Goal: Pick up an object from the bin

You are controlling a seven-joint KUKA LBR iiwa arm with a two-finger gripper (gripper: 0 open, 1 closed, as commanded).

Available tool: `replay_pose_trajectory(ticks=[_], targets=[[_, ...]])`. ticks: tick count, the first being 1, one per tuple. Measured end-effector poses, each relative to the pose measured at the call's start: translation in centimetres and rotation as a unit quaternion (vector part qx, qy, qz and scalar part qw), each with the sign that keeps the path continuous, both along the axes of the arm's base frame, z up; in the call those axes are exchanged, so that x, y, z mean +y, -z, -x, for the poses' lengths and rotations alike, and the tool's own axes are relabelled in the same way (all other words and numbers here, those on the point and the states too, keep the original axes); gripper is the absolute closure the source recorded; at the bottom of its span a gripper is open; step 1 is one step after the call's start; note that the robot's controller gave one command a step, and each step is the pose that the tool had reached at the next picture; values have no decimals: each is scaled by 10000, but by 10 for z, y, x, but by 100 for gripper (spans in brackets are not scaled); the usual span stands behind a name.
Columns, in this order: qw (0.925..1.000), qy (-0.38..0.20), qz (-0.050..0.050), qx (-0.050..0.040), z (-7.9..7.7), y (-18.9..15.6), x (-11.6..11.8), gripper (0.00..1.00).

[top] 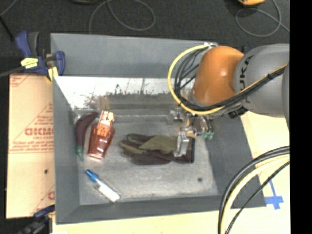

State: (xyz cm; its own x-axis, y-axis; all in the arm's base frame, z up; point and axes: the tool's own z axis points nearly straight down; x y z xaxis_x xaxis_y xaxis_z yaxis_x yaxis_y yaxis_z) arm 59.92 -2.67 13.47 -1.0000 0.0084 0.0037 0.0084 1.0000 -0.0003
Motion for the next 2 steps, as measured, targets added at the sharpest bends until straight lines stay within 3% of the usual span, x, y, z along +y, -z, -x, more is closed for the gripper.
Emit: replay_pose_trajectory(ticks=[1, 2], targets=[[10000, -1, 1, -36, -1, -5, 0, 0], [9999, 150, 1, -63, -9, 32, 14, 0]])
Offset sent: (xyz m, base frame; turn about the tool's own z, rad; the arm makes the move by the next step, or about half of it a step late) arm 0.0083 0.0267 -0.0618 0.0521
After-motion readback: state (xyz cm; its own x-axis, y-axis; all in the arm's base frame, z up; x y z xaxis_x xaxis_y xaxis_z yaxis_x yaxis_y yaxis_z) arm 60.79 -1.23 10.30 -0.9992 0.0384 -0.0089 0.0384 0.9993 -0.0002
